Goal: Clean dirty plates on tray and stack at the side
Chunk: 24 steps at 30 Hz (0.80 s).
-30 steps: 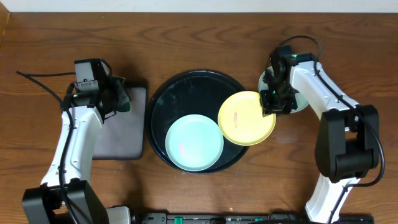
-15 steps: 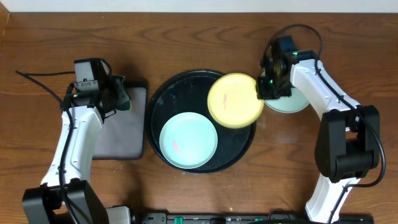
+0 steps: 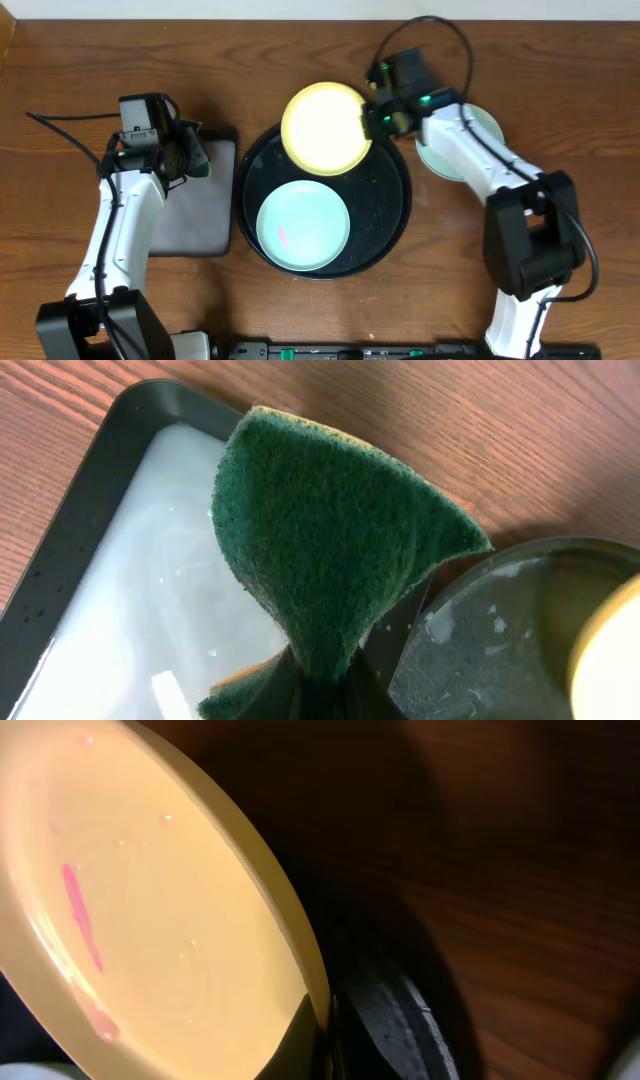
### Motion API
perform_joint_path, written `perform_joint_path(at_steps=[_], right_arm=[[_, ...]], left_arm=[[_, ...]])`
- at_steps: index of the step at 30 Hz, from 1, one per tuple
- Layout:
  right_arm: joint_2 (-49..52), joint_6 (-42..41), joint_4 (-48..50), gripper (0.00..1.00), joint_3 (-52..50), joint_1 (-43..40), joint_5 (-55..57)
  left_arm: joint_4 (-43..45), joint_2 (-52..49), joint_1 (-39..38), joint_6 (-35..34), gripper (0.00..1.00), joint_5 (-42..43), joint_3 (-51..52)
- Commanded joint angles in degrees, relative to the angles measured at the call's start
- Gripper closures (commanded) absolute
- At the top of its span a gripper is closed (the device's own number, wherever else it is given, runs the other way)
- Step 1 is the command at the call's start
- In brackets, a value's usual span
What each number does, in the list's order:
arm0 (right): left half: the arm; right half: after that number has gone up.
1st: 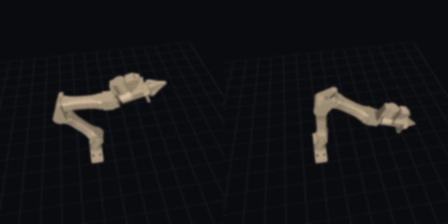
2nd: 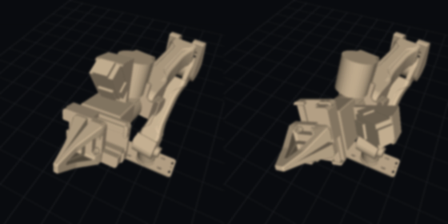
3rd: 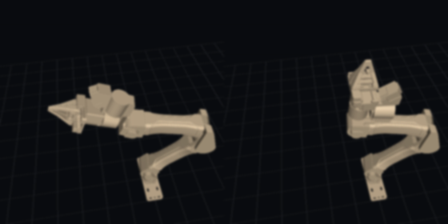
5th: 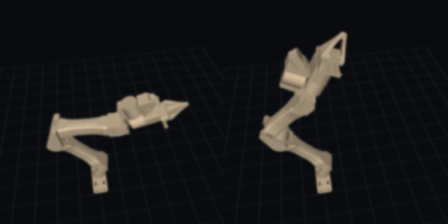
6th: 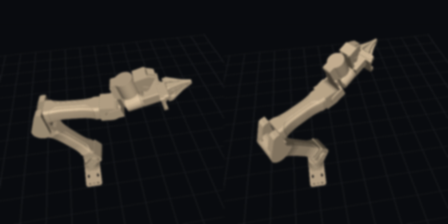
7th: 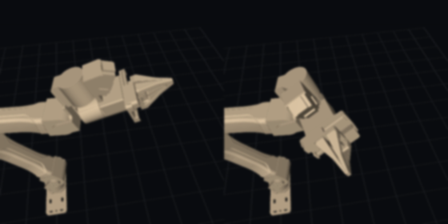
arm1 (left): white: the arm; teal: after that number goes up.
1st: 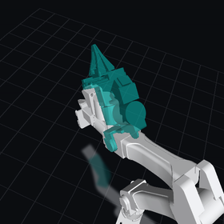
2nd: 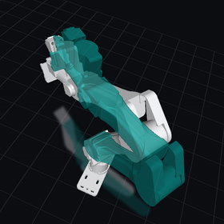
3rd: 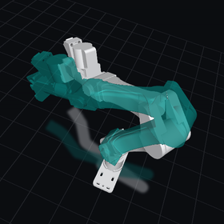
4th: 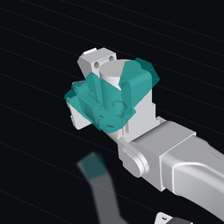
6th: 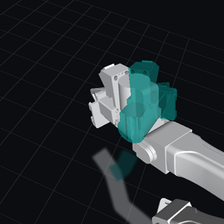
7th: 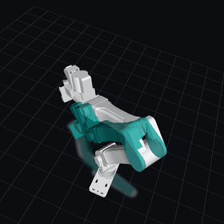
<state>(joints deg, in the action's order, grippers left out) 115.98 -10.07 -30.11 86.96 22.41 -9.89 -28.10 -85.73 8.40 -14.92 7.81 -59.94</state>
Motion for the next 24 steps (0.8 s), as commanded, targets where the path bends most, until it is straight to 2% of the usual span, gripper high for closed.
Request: perform_joint_path(at_steps=[1,8,9,11,13,17,22,24], right_arm=[[2.2,-0.6,0.2,0.99,0.9,3.1,9.6],[2.8,-0.7,1.1,0.98,0.9,5.2,12.6],[2.8,-0.7,0.7,0.96,0.9,5.4,12.6],[2.8,-0.6,-0.7,0.80,0.9,5.4,12.6],[2.8,-0.6,-2.6,0.69,0.9,5.4,12.6],[2.6,-0.6,-3.8,0.59,1.2,5.4,12.6],[-0.8,-0.6,-6.8,0.51,4.5,5.3,9.1],[-2.6,-0.6,-7.6,0.41,5.0,5.3,9.2]], left_arm=[[0.3,0.1,0.0,1.0,0.93,0.6,0.2],[0.4,0.1,0.0,1.3,0.93,0.6,0.2],[0.4,0.1,0.0,1.4,0.93,0.6,0.2],[0.4,0.1,0.0,1.8,0.92,0.6,0.2],[0.4,0.1,0.0,1.9,0.92,0.6,0.2],[0.4,0.1,0.0,1.8,0.93,0.6,0.2],[0.4,0.1,0.0,1.8,0.93,0.6,0.2],[0.4,0.1,0.0,1.9,0.93,0.6,0.2]])
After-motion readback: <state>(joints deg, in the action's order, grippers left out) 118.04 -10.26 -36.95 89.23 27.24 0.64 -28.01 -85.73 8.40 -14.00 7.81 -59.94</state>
